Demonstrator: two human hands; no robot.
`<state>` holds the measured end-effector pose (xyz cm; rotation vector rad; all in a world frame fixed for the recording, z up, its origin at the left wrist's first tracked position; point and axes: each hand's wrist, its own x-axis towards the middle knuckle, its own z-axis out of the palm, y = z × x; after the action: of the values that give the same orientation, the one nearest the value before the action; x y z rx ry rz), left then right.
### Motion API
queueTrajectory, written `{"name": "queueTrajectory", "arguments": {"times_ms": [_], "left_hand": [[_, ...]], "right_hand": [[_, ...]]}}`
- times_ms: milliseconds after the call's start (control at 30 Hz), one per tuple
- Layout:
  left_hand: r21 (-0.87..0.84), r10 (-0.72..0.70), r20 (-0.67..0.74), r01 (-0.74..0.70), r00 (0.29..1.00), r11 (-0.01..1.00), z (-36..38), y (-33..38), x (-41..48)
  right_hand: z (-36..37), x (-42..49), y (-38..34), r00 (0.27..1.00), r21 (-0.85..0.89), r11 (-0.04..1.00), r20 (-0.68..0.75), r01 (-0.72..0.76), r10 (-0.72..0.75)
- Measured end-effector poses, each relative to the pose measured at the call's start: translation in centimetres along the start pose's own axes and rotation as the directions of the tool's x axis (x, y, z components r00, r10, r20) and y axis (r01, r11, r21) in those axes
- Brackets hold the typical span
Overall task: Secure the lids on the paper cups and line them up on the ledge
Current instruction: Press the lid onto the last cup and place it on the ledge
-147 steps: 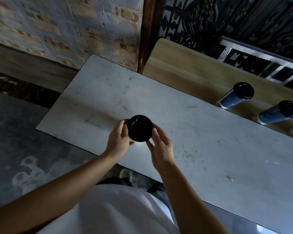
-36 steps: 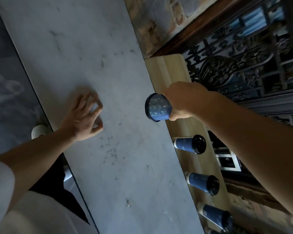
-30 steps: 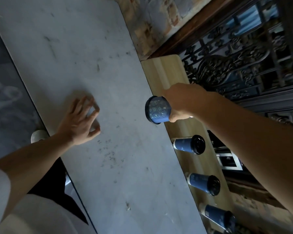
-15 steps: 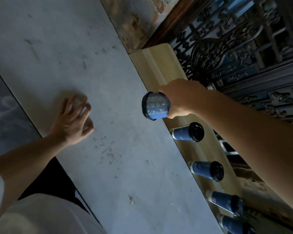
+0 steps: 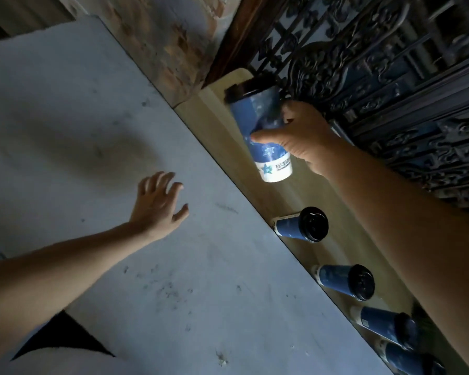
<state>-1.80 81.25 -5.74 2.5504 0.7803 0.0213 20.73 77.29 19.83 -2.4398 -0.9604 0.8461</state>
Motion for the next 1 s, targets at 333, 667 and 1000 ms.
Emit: {"name": "queueTrajectory", "arguments": {"times_ms": [333, 667, 1000], "left_hand": [[0.096, 0.296, 0.179, -0.316, 0.938, 0.944, 4.2, 3.2, 10.0], [0.107, 0.287, 0.133, -0.301, 0.949, 0.947, 5.4, 3.3, 10.8], [0.109, 0.301, 0.11, -0.312, 0.947, 0.944, 5.2, 3.2, 10.6]], "right_hand": [[9.3, 6.9, 15.3, 0.788, 0.492, 0.852, -0.448, -0.178, 0.423], [14.1, 4.9, 17.2, 0.752, 0.594, 0.79, -0.451, -0.148, 0.48], [16.5, 4.8, 18.4, 0.764, 0.616, 0.787, -0.49, -0.038, 0.42]]}}
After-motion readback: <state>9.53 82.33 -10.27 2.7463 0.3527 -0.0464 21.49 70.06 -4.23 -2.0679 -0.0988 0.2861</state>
